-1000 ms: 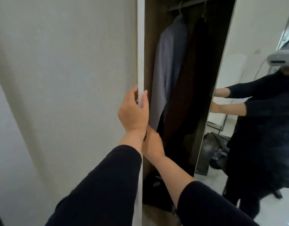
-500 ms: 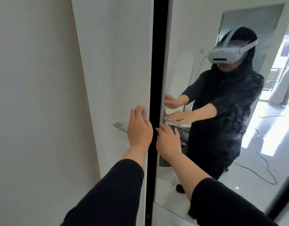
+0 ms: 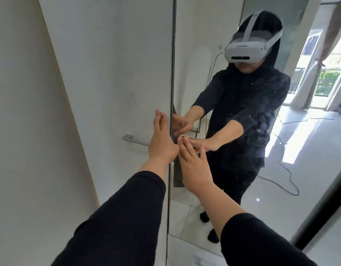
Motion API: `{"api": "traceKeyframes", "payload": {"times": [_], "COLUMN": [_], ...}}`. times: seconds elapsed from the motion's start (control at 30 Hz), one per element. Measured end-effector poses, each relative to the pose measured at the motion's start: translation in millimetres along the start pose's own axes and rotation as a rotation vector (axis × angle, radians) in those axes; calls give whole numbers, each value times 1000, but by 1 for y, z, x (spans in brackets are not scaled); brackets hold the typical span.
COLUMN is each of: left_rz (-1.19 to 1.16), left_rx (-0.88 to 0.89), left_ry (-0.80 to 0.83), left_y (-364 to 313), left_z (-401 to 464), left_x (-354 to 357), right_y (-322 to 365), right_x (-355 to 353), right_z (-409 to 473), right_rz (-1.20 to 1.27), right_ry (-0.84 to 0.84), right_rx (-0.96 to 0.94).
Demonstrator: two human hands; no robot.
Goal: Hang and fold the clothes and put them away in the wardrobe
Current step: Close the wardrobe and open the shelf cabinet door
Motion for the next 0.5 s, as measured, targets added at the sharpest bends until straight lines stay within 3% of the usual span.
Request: {"api": "traceKeyframes", "payload": {"times": [0.3, 0.5], "left_rz": [12, 37], "left_rx": [-4, -16], "left_ry": [-6, -96], "left_y": [2, -14], "left_z": [-2, -27], "left_x": [-4, 28], "right_y": [-10, -47], "right_x": [2, 20], "right_z": [-19, -81], "right_rz": [-80, 11], "right_ry": [35, 72], "right_rx": [-84, 56]}}
Point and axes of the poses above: each hand's wrist, its own z-axis towards the middle knuckle, its own x-axis out of the palm, y = z × x, the point moved 5 cm from there along z, towards the middle knuckle, and after that the axes turned 11 degrees about -z, right-handed, at the moved point
